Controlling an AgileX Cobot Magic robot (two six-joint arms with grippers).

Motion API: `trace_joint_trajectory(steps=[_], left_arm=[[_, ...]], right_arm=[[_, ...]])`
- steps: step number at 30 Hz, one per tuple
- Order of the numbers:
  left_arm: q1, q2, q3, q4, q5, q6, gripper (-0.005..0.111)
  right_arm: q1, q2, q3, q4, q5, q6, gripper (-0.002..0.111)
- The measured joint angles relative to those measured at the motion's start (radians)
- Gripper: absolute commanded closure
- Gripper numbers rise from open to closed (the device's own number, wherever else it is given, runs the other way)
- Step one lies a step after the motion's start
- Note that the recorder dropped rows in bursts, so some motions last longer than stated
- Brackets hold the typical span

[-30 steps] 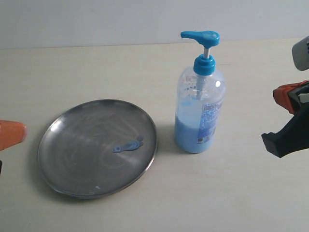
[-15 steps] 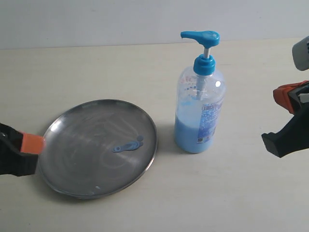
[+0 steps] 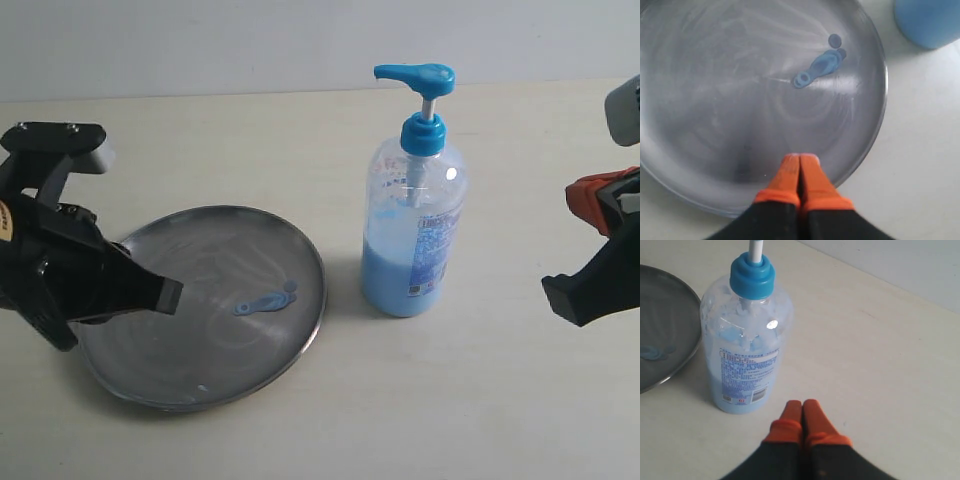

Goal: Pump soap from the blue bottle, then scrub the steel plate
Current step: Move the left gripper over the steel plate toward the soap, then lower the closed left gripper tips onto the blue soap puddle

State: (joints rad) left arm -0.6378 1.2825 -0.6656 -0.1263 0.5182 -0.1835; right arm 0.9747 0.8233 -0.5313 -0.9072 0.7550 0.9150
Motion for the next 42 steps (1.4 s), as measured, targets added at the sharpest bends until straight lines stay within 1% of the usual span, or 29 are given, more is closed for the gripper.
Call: trace_joint_trajectory(steps=[7,14,23,26,33,42], left_arm=[[0.0,0.058,-0.052,-0.041,-0.001,0.0,0.107],[0.0,0.091,-0.052,-0.043,-0.003,0.022,0.107],[0.0,0.093,-0.052,-0.046,-0.07,0.047,0.107],[0.0,0.119,-0.067,-0.05,-0.08,0.05,0.107],[0.0,0.255,-0.174,-0.137,-0.051,0.153,0.107],[0.0,0.437,-0.329,-0.192,0.009,0.241,0.107]], right_arm=[[0.0,0.0,0.0,0.002,0.0,0.0,0.108],[0.0,0.0,0.0,0.002,0.0,0.0,0.108],[0.0,0.0,0.0,0.002,0.0,0.0,0.108],[0.0,0.0,0.0,0.002,0.0,0.0,0.108],[0.0,0.0,0.0,0.002,0.0,0.0,0.108],[0.0,0.0,0.0,0.002,0.0,0.0,0.108]])
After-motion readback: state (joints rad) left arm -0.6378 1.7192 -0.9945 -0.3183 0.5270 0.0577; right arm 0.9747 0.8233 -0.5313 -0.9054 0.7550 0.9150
